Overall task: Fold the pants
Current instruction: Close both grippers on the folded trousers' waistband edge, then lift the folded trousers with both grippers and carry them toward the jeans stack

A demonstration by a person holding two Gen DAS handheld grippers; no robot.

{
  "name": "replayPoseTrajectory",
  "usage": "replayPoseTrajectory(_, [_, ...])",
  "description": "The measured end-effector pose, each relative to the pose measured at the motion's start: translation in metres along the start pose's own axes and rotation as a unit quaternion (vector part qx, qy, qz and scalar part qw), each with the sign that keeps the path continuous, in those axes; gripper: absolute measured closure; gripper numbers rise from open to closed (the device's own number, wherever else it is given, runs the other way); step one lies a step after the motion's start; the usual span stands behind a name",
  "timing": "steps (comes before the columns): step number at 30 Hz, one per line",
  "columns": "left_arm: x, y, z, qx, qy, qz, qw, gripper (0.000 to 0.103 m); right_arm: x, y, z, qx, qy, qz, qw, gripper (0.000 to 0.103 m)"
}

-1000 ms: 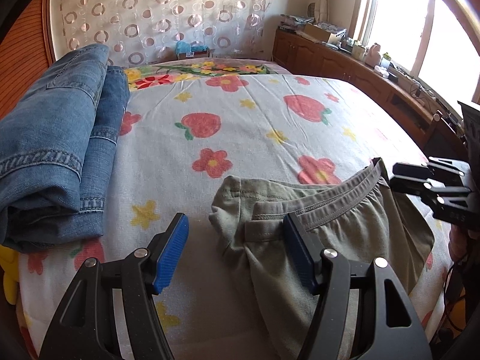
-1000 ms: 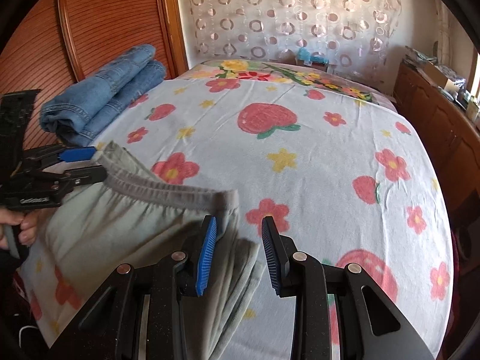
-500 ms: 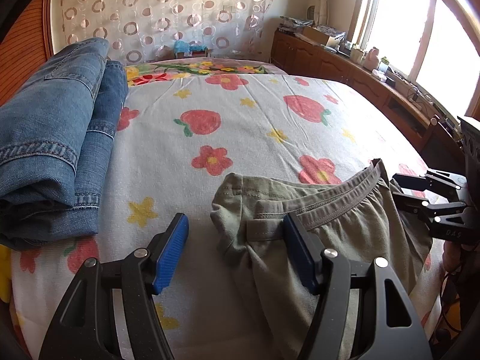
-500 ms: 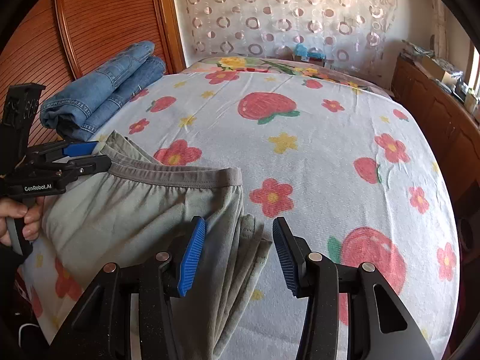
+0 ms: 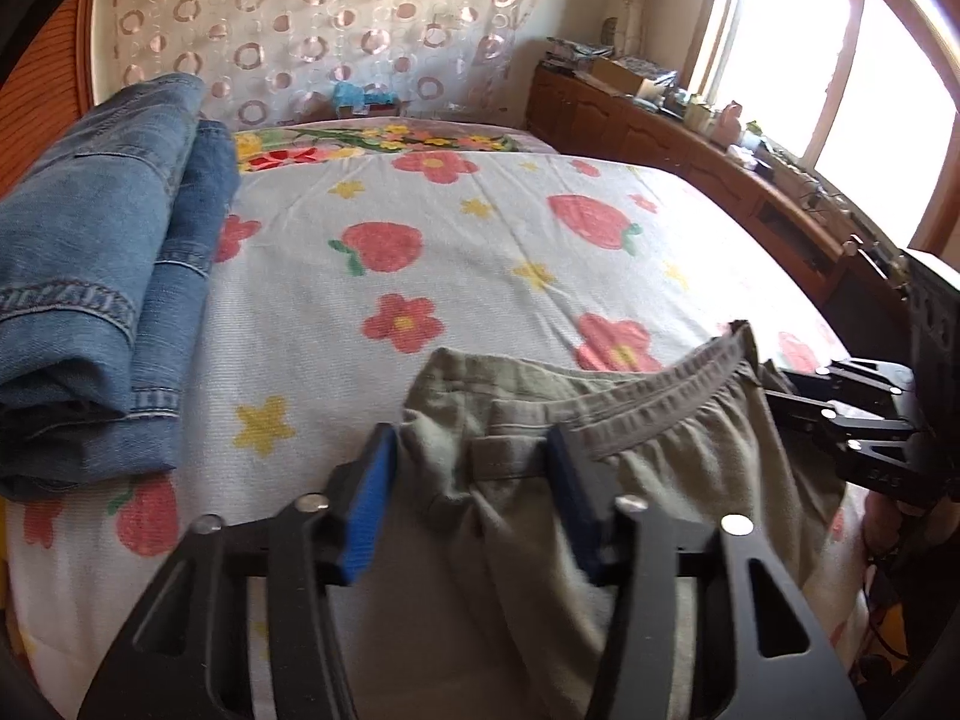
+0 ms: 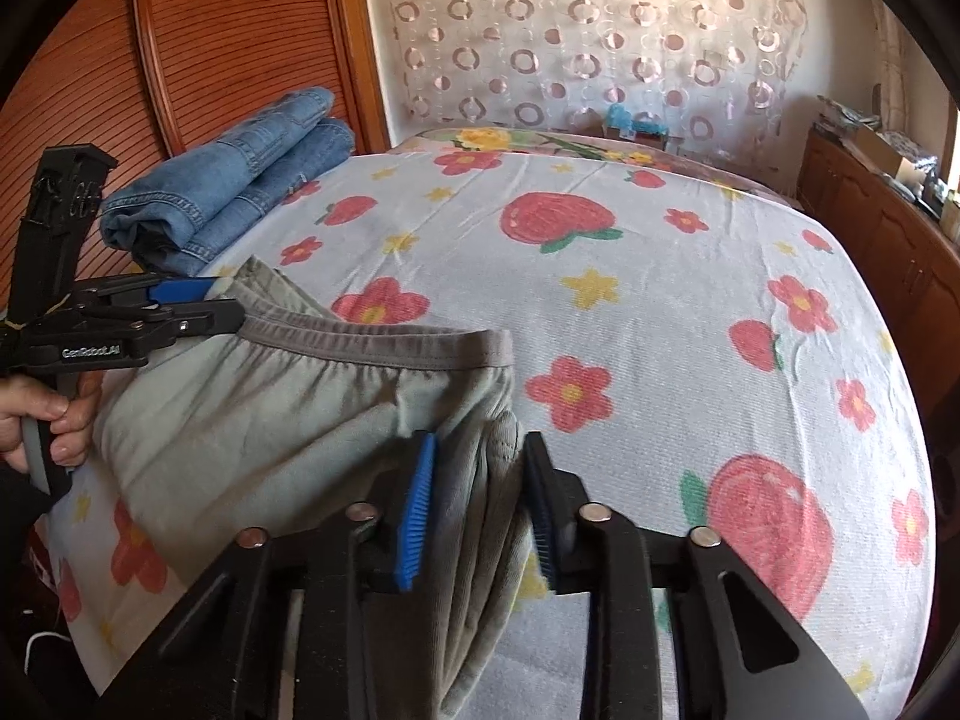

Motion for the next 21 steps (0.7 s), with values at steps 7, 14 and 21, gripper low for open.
replayPoseTrajectory(7, [0.014, -0.010, 0.004, 0.010, 0.012, -0.016, 0.9998, 0.086, -0.002, 0.000, 0.000, -0.003, 0.006, 0.016, 1.000, 0.091])
replayPoseTrajectory(14, [0.024, -0.042, 0.014, 0.053, 0.018, -0.011, 0.9984, 0.087, -0.005, -0.017, 0.001, 0.022, 0.011, 0.026, 0.999, 0.092])
replayPoseTrajectory(21, [0.035, -0.078, 0.030, 0.101, 0.038, 0.000, 0.9942, 0.088, -0.016, -0.050, 0.009, 0.065, -0.002, 0.033, 0.997, 0.092])
Point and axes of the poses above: each gripper's, at about its wrist camera, not at the fingertips, and y roughly the way its jaws point, x to its right, z to its top, the point moved 5 cm from there along y, roughly the way its jaws point, and after that the axes turned 14 degrees about y, right-handed, at the moved point
